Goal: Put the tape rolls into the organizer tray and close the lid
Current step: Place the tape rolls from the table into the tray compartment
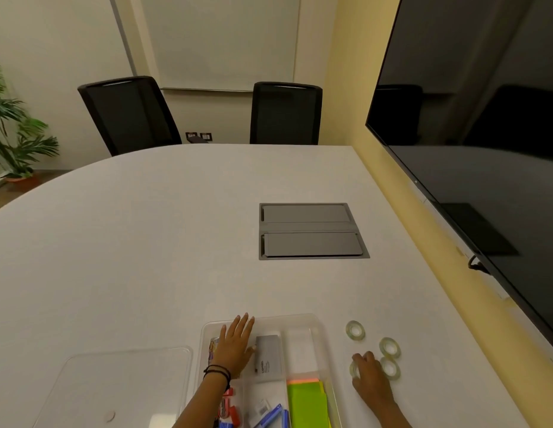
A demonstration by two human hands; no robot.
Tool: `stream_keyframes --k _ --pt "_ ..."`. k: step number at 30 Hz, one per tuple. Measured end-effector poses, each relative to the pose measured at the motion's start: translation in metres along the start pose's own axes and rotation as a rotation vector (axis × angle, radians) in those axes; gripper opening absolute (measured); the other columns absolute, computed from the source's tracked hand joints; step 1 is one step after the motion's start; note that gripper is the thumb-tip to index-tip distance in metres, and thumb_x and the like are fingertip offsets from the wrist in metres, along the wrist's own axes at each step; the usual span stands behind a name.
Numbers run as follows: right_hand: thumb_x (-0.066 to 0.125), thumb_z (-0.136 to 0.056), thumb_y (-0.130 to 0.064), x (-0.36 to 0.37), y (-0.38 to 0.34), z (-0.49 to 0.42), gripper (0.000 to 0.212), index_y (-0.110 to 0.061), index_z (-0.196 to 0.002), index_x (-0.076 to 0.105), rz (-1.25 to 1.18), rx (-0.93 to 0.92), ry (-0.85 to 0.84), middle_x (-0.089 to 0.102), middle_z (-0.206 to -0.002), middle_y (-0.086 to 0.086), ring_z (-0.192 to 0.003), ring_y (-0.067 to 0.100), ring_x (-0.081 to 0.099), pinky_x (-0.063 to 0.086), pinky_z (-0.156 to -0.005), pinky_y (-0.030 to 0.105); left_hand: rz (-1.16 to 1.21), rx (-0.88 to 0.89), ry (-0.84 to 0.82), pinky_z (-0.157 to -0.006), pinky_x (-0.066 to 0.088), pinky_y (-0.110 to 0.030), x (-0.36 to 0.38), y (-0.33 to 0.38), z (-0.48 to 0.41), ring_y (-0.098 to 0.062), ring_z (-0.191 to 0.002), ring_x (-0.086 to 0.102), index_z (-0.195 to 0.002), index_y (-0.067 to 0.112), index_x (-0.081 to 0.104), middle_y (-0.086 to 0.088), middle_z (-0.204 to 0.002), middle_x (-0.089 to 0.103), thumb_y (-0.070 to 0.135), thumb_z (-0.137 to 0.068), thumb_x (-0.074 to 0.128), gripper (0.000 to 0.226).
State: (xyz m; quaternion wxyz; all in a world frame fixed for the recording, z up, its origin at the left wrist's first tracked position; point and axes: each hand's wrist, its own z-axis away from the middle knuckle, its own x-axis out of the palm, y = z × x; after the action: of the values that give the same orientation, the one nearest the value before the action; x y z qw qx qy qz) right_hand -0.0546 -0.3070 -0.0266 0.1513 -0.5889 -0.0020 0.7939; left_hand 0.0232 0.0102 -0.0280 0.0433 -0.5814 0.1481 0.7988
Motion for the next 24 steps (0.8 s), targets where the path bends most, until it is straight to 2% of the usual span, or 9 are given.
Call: stream_keyframes --k 4,7,11,14,17,19,24 --pt "0.055 -0.087 -0.019 -0.003 -0.002 -0.002 0.046 -0.012 -0.131 0.042 -0.142 0.05 0.072 0.045 -0.126 0.009 -0.113 0.025 0.047 0.042 -0.095 0.03 -0.007 0.018 0.038 -0.119 0.003 -0.045 -0.003 -0.008 -0.001 -0.022 -0.146 0.005 -0.147 0.02 0.004 -0.005 -0.159 0.004 0.022 -0.1 0.036 0.057" --pt "0.061 -0.085 -0.017 -0.013 -0.013 -0.009 0.047 -0.008 -0.128 0.047 -0.355 0.091 0.129 0.049 -0.122 0.015 -0.11 0.031 0.051 0.045 -0.093 0.037 -0.023 0.026 0.037 -0.119 0.002 -0.045 -0.005 -0.012 -0.002 -0.02 -0.146 0.005 -0.148 0.021 0.004 -0.004 -0.159 0.003 0.02 -0.1 0.035 0.057" --pt "0.065 -0.084 -0.01 -0.031 -0.035 -0.023 0.043 -0.006 -0.124 0.051 -0.598 0.075 0.221 0.05 -0.125 0.016 -0.114 0.033 0.052 0.048 -0.092 0.039 0.009 0.037 0.036 -0.119 0.004 -0.041 -0.005 -0.016 -0.002 -0.019 -0.146 0.003 -0.147 0.018 -0.001 -0.005 -0.159 -0.001 0.019 -0.1 0.035 0.059" --pt "0.066 -0.084 -0.012 -0.043 -0.054 -0.034 0.038 -0.009 -0.12 0.054 -0.729 0.049 0.247 0.053 -0.116 0.014 -0.102 0.027 0.056 0.048 -0.08 0.03 0.023 0.045 0.044 -0.119 0.003 -0.039 -0.001 -0.017 -0.001 -0.021 -0.146 0.002 -0.147 0.017 0.0 -0.006 -0.159 -0.001 0.018 -0.1 0.035 0.059" --pt "0.066 -0.085 -0.015 -0.053 -0.076 -0.045 0.032 -0.011 -0.116 0.057 -0.876 0.025 0.17 0.055 -0.107 0.01 -0.088 0.021 0.055 0.044 -0.068 0.022 0.018 0.042 0.051 -0.119 0.002 -0.041 -0.002 -0.017 -0.002 -0.021 -0.146 0.002 -0.147 0.018 0.002 -0.006 -0.159 0.0 0.018 -0.1 0.036 0.059" --pt "0.066 -0.085 -0.016 -0.053 -0.088 -0.05 0.03 -0.011 -0.114 0.058 -0.89 -0.019 0.076 0.056 -0.103 0.007 -0.084 0.02 0.057 0.046 -0.063 0.019 0.002 0.048 0.049 -0.119 0.001 -0.045 -0.003 -0.017 -0.002 -0.02 -0.146 0.003 -0.147 0.019 0.002 -0.005 -0.159 0.001 0.019 -0.1 0.037 0.059" --pt "0.067 -0.084 -0.021 -0.037 -0.109 -0.055 0.029 -0.013 -0.111 0.06 -0.797 -0.08 -0.105 0.059 -0.098 0.004 -0.086 0.015 0.057 0.045 -0.064 0.012 -0.013 0.05 0.043 -0.118 -0.001 -0.048 -0.004 -0.019 -0.001 -0.018 -0.146 0.003 -0.148 0.02 0.002 -0.003 -0.159 0.001 0.023 -0.1 0.038 0.06"
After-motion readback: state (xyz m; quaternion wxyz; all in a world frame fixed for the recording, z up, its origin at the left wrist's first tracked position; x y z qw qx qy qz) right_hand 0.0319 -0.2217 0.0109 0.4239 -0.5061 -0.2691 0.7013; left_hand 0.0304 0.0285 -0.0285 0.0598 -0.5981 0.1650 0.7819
